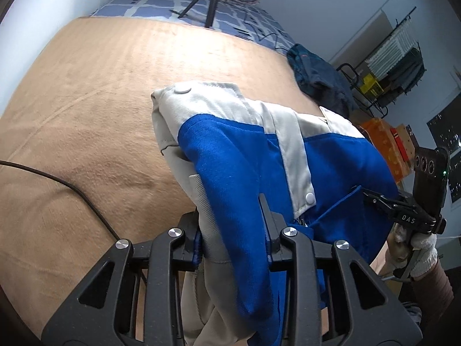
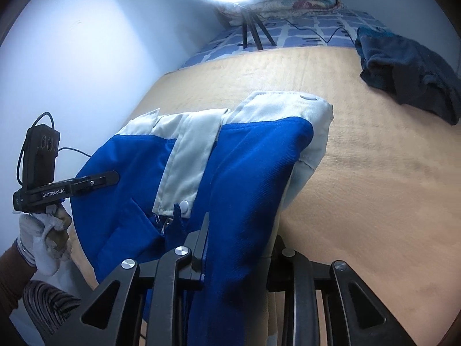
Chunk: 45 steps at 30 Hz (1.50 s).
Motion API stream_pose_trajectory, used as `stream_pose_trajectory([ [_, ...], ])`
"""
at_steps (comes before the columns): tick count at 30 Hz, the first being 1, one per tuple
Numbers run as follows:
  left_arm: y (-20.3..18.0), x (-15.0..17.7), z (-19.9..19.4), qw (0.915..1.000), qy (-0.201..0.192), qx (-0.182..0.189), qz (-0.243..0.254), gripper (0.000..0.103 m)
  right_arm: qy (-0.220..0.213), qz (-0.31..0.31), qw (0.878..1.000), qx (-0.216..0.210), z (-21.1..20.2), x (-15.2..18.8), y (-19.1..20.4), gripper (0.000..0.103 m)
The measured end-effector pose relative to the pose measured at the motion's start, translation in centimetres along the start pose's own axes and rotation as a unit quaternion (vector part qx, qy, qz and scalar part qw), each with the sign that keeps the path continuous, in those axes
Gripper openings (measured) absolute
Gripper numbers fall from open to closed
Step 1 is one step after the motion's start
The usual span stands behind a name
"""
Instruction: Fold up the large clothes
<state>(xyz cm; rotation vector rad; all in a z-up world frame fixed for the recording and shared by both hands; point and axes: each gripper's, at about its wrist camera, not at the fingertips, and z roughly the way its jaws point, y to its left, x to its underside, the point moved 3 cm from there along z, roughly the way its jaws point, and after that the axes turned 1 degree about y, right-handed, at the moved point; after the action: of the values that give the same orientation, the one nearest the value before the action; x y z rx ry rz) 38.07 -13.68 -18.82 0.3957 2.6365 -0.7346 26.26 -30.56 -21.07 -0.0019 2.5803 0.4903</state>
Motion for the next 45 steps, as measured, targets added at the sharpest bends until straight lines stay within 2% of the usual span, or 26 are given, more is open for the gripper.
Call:
stream_pose_trajectory([
  [11,-7.5,-0.7,-0.9,0.9979,-0.024,0.016,0.058,0.030,-0.036,-0.010,0.999,0.035,-5.6,-0.1,-2.0,0.026],
  [22,-15.0,-5.1,2.5,0.9923,-0.040,0.038,0.110,0.030,-0.076,0.004,0.995,0.066,-9.9,-2.1,-7.6,0.026],
  [32,-19.8,-12.4,9.0,0.9862,-0.052,0.077,0.137,0.030,-0.108,0.023,0.991,0.077,-10.9,-6.6,-15.7,0.026],
  [37,-21.7,-17.4,12.8,0.9821,-0.064,0.097,0.148,0.030,-0.127,0.025,0.988,0.081,-11.4,-10.6,-20.3,0.026],
  [45,-25.0,-24.7,17.6,0.9803,-0.071,0.101,0.154,0.030,-0.146,0.031,0.983,0.103,-11.6,-17.1,-26.4,0.026],
])
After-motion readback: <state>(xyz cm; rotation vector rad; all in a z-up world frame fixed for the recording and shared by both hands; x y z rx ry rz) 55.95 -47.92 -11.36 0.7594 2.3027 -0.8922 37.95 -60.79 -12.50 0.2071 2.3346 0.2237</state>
